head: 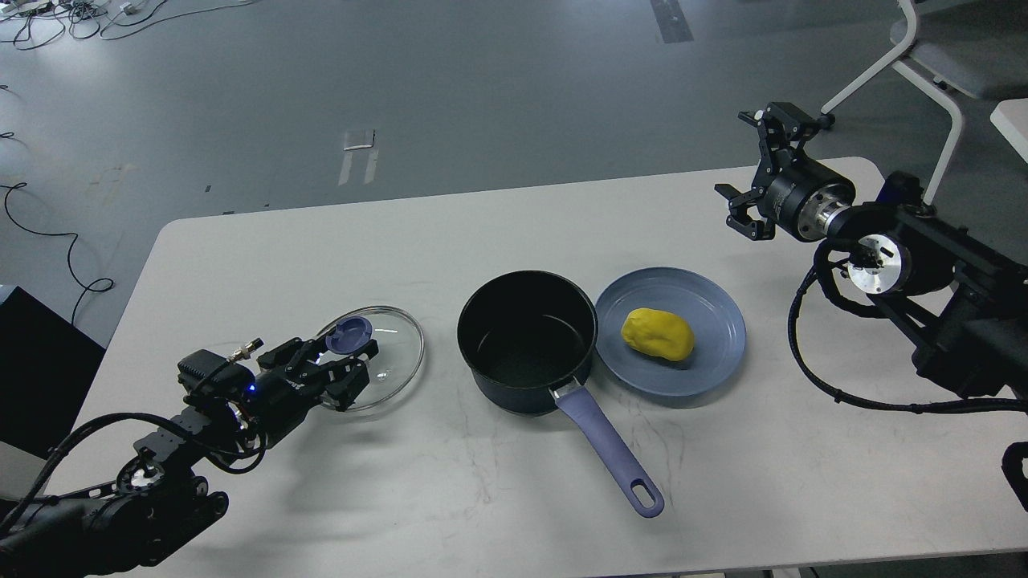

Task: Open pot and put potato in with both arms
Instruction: 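Lower the lid onto the table beside the pan and release it, then raise the left gripper away from the lid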

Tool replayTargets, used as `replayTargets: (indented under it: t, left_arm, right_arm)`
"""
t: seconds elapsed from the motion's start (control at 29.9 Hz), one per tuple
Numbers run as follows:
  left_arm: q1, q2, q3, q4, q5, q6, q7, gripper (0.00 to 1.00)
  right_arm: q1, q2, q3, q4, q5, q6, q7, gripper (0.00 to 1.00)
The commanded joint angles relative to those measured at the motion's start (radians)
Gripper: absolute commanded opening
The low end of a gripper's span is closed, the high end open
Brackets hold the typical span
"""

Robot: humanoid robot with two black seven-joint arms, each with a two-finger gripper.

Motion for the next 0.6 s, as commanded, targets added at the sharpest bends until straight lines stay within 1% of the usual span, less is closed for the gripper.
replayTargets:
  t: [0.0, 0.23, 0.3, 0.37, 0.43, 0.57]
  left_arm:
    - [-0.004, 0.000, -0.001, -0.008, -0.064, 0.000, 0.000, 0.97]
    - [-0.021, 0.006, -0.009, -0.015, -0.190, 0.000, 0.000, 0.97]
    - [-0.053, 0.012, -0.013, -0.015, -0.248, 0.000, 0.000, 0.97]
    - [-0.117, 0.011, -0.017, -0.017, -0.371, 0.000, 0.000, 0.97]
    - [-0.148, 0.009, -0.016, -0.021, -0.441, 0.000, 0.000, 0.97]
    - [-0.248, 0.006, -0.018, -0.041, -0.659, 0.000, 0.000, 0.97]
  right_arm:
    - [0.001, 0.000, 0.000, 0.000, 0.000, 0.000, 0.000, 1.00]
    - [0.001, -0.005, 0.000, 0.001, 0.000, 0.000, 0.000, 1.00]
    - [0.001, -0.005, 0.000, 0.001, 0.000, 0.000, 0.000, 1.00]
    - [0.001, -0.007, -0.001, 0.003, 0.000, 0.000, 0.000, 1.00]
    - [0.001, -0.005, -0.005, 0.005, 0.000, 0.003, 0.000, 1.00]
    - [0.007, -0.007, -0.017, 0.021, -0.017, 0.015, 0.001, 1.00]
